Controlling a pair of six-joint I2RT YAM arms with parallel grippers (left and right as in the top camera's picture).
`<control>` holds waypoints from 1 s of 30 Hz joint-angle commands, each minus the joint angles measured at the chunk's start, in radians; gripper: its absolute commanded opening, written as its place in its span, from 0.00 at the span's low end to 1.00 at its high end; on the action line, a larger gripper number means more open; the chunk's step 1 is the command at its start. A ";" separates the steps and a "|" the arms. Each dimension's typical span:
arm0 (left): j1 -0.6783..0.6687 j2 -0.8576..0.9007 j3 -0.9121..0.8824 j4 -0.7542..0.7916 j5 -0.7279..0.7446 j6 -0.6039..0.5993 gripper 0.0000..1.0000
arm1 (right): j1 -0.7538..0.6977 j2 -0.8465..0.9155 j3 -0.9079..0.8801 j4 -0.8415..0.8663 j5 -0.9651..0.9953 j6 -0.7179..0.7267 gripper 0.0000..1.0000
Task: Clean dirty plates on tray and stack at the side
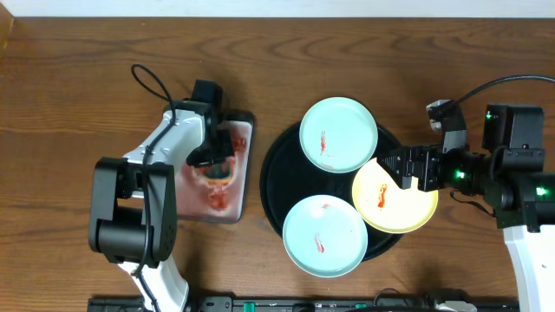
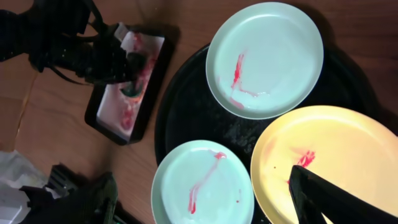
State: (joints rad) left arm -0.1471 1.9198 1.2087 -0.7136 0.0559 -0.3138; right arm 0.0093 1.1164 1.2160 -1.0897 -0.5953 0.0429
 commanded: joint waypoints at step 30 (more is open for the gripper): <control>0.015 0.021 -0.031 0.111 -0.042 0.059 0.08 | -0.014 -0.004 0.018 -0.033 -0.015 0.001 0.85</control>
State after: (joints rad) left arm -0.1299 1.8969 1.1744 -0.5941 -0.0078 -0.2577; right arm 0.0097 1.1164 1.2160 -1.1172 -0.5957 0.0425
